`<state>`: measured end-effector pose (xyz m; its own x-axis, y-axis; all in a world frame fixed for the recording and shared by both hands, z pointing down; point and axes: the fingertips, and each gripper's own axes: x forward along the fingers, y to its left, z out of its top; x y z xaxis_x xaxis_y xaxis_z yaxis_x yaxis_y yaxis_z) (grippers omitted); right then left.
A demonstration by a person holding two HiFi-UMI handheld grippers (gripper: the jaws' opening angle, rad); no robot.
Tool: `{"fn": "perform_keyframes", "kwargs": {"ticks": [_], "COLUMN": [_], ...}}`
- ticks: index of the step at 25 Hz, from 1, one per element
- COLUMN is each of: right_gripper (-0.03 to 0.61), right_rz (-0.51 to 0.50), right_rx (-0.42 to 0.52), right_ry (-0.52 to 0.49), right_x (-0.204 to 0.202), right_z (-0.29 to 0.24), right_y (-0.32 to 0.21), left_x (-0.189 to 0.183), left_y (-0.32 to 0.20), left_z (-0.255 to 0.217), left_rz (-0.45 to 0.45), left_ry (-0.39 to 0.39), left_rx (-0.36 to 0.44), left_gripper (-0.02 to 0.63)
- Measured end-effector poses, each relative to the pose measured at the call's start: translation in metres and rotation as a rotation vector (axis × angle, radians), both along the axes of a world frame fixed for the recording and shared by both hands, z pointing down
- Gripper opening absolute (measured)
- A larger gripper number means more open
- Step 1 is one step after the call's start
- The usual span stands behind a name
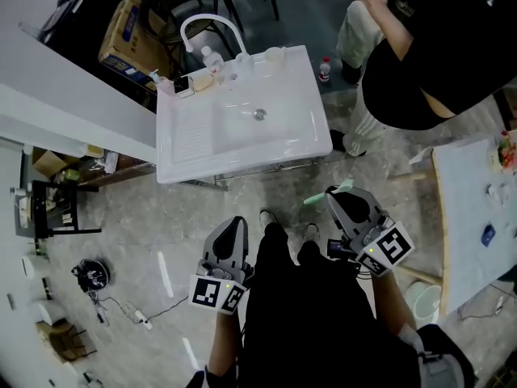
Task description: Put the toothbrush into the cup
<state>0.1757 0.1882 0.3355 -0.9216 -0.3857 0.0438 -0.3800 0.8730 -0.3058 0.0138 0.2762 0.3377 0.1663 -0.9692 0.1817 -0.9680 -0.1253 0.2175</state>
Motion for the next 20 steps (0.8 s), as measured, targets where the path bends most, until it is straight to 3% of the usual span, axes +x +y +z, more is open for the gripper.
{"fn": "perform_keyframes", "kwargs": {"ticks": [11, 20], "right_gripper": [0.034, 0.034], "right_rz": [0.036, 0.079], "right_rx": [0.008, 0.032], "right_ry": [0.04, 0.071], "right_x": [-0.047, -0.118], "right_z": [-0.001, -0.016], "right_y": [-0.043, -0.094], "left_x": [-0.053, -0.119], "left_y": [-0.054, -0.124], "left_z": [0.006, -0.006], "left_rz": [0.038, 0.129], "left_ry": [0.047, 0.05], "left_rx": [0.027, 0.064], "left_gripper": [0.011, 0.011]}}
